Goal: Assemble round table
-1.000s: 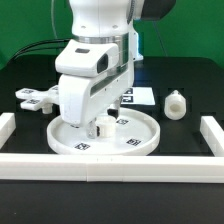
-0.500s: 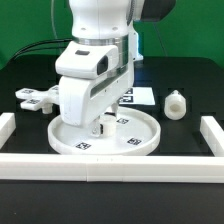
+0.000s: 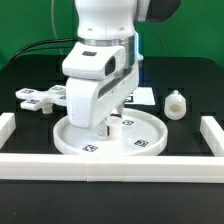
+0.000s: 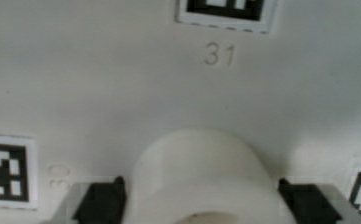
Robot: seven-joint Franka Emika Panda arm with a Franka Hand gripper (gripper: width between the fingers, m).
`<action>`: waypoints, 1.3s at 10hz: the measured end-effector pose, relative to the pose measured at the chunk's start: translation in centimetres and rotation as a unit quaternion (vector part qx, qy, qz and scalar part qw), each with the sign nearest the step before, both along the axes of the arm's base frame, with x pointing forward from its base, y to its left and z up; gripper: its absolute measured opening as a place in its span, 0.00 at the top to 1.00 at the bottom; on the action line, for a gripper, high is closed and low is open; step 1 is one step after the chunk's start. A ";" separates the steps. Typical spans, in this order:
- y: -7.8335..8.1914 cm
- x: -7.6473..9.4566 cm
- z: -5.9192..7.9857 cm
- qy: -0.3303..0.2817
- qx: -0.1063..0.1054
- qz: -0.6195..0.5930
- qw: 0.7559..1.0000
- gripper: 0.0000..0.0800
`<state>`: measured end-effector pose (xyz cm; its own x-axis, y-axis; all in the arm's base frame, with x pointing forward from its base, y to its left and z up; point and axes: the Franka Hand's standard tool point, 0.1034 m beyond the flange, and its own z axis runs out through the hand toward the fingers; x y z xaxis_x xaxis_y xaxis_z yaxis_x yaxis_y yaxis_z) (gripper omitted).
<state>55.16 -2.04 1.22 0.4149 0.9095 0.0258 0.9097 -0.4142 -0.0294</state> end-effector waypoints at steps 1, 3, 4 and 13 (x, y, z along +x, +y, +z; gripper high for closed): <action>0.9 0.6 0.0 -0.003 0.003 0.006 1.000 0.49; 2.2 1.2 0.0 0.000 0.006 0.012 1.000 0.49; 3.0 1.2 0.0 0.003 0.007 0.015 1.000 0.49; 5.6 1.2 0.1 0.011 0.006 -0.001 1.000 0.26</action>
Offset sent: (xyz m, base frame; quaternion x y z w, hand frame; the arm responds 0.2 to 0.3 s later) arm 0.0210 0.0319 -0.0012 0.0049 -0.0037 -0.0095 0.9999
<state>56.41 3.54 1.29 0.4167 0.9086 0.0270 0.9082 -0.4149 -0.0542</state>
